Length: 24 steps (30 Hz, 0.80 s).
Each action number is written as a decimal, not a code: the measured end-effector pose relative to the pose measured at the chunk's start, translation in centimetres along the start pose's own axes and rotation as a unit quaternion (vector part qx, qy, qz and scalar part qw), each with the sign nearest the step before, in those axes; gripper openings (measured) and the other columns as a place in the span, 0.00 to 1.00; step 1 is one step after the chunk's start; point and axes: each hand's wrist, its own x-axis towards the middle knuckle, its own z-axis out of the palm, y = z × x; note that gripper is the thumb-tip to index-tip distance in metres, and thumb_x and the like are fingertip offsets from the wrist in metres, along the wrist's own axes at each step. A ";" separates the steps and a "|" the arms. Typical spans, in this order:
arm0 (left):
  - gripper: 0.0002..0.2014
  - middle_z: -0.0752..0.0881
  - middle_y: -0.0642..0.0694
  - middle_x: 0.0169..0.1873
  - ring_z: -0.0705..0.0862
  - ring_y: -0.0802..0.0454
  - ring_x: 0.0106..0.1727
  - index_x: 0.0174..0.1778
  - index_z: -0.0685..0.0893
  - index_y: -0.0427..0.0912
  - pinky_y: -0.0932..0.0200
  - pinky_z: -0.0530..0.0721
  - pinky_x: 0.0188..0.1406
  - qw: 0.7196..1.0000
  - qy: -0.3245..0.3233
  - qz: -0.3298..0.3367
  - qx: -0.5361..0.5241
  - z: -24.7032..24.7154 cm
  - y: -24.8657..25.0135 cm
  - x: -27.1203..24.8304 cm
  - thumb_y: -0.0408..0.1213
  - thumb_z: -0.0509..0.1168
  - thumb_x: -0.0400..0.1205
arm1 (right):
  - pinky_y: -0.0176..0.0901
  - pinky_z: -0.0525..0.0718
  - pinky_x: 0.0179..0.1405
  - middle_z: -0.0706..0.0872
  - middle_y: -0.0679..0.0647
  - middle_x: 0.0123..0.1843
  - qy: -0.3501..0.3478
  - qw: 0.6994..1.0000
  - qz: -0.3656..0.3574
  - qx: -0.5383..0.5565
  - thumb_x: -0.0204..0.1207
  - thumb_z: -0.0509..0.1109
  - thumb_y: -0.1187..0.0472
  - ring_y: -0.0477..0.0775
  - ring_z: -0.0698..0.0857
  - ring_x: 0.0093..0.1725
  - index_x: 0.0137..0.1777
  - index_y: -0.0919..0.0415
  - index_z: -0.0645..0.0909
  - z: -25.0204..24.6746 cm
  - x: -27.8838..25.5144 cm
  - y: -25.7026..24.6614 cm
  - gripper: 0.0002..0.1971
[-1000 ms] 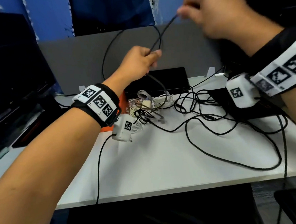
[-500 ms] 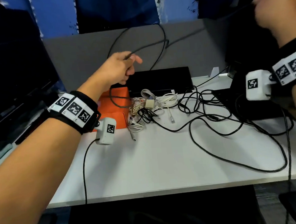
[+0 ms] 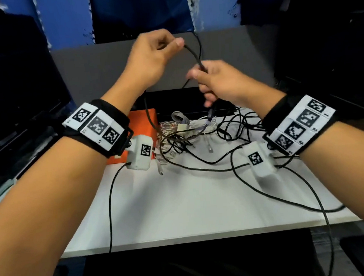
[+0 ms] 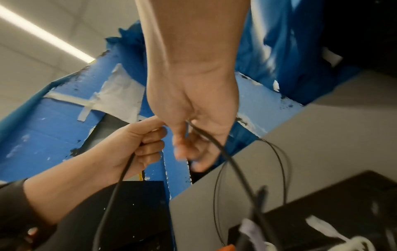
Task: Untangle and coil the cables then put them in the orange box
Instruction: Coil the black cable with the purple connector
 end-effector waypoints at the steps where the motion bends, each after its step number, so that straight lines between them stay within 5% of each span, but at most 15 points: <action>1: 0.14 0.74 0.60 0.22 0.70 0.66 0.26 0.37 0.84 0.48 0.63 0.68 0.30 1.000 0.022 -0.011 0.007 -0.9 -0.4 -0.1 0.50 0.68 0.86 | 0.43 0.77 0.26 0.74 0.44 0.27 0.008 1.000 0.000 -0.012 0.92 0.61 0.52 0.47 0.71 0.24 0.59 0.55 0.83 -0.6 -0.3 0.4 0.11; 3: 0.15 0.74 0.61 0.19 0.70 0.65 0.24 0.41 0.87 0.44 0.66 0.68 0.28 0.998 0.052 -0.040 0.003 -2.9 -1.2 -0.3 0.51 0.68 0.87 | 0.39 0.67 0.25 0.73 0.47 0.28 0.052 0.996 -0.018 -0.064 0.91 0.62 0.47 0.44 0.67 0.23 0.46 0.50 0.85 -3.0 -0.8 1.1 0.15; 5: 0.17 0.70 0.58 0.20 0.66 0.61 0.22 0.40 0.86 0.44 0.65 0.66 0.24 0.993 0.057 -0.101 -0.035 -5.1 -2.4 -0.9 0.54 0.70 0.85 | 0.40 0.67 0.28 0.75 0.46 0.30 0.116 0.985 -0.034 -0.127 0.88 0.63 0.42 0.41 0.69 0.24 0.42 0.49 0.85 -6.1 -1.4 1.1 0.17; 8: 0.17 0.66 0.56 0.22 0.61 0.57 0.22 0.37 0.83 0.48 0.62 0.65 0.23 0.981 0.018 -0.165 -0.101 -7.3 -3.7 -2.1 0.57 0.71 0.83 | 0.41 0.73 0.37 0.81 0.44 0.35 0.211 0.952 -0.046 -0.217 0.88 0.63 0.42 0.40 0.76 0.32 0.48 0.50 0.87 -10.9 -2.1 0.9 0.17; 11: 0.17 0.63 0.55 0.22 0.59 0.58 0.20 0.37 0.81 0.48 0.62 0.62 0.22 0.971 -0.015 -0.172 -0.166 -7.8 -4.1 -3.5 0.56 0.68 0.85 | 0.47 0.77 0.48 0.84 0.53 0.41 0.263 0.923 -0.021 -0.281 0.87 0.63 0.41 0.51 0.82 0.43 0.53 0.52 0.87 -13.8 -2.5 1.0 0.17; 14: 0.16 0.62 0.54 0.23 0.57 0.58 0.20 0.38 0.80 0.48 0.60 0.54 0.23 0.964 -0.055 -0.170 -0.195 -6.2 -3.1 -5.0 0.52 0.65 0.89 | 0.55 0.79 0.70 0.89 0.53 0.61 0.239 0.903 0.041 -0.354 0.83 0.68 0.43 0.57 0.85 0.64 0.65 0.48 0.85 -13.4 -2.3 0.8 0.16; 17: 0.15 0.62 0.54 0.22 0.56 0.58 0.21 0.40 0.82 0.46 0.57 0.50 0.24 0.964 -0.091 -0.157 -0.194 -2.9 -1.2 -5.7 0.49 0.64 0.89 | 0.53 0.73 0.79 0.82 0.43 0.76 0.159 0.942 -0.051 -0.292 0.79 0.65 0.34 0.48 0.79 0.75 0.78 0.43 0.76 -8.7 -2.6 -1.8 0.29; 19: 0.15 0.63 0.54 0.22 0.56 0.57 0.21 0.39 0.83 0.47 0.55 0.49 0.26 0.966 -0.090 -0.149 -0.193 -0.6 0.0 -5.5 0.49 0.65 0.89 | 0.45 0.76 0.74 0.83 0.43 0.74 0.094 0.962 -0.107 -0.231 0.86 0.62 0.39 0.43 0.81 0.71 0.80 0.46 0.76 -3.9 -2.7 -3.8 0.24; 21: 0.14 0.63 0.53 0.22 0.56 0.57 0.21 0.38 0.80 0.48 0.55 0.49 0.25 0.963 -0.074 -0.147 -0.214 1.0 0.7 -5.2 0.47 0.66 0.89 | 0.45 0.84 0.56 0.90 0.48 0.56 0.051 0.970 -0.135 -0.198 0.90 0.60 0.45 0.46 0.89 0.51 0.71 0.52 0.82 0.4 -2.5 -4.3 0.18; 22: 0.14 0.63 0.53 0.22 0.56 0.57 0.20 0.38 0.79 0.47 0.56 0.49 0.24 0.960 -0.069 -0.149 -0.226 1.5 0.7 -5.1 0.46 0.65 0.89 | 0.48 0.84 0.48 0.90 0.49 0.47 0.053 0.967 -0.146 -0.201 0.90 0.61 0.46 0.48 0.88 0.41 0.65 0.54 0.84 1.5 -2.3 -4.0 0.17; 24: 0.16 0.63 0.53 0.21 0.56 0.58 0.19 0.38 0.80 0.45 0.58 0.50 0.22 0.956 -0.075 -0.163 -0.234 1.3 0.0 -5.6 0.48 0.65 0.89 | 0.48 0.82 0.46 0.90 0.49 0.42 0.099 0.960 -0.153 -0.212 0.88 0.64 0.45 0.48 0.85 0.39 0.54 0.55 0.89 1.7 -1.8 -2.9 0.17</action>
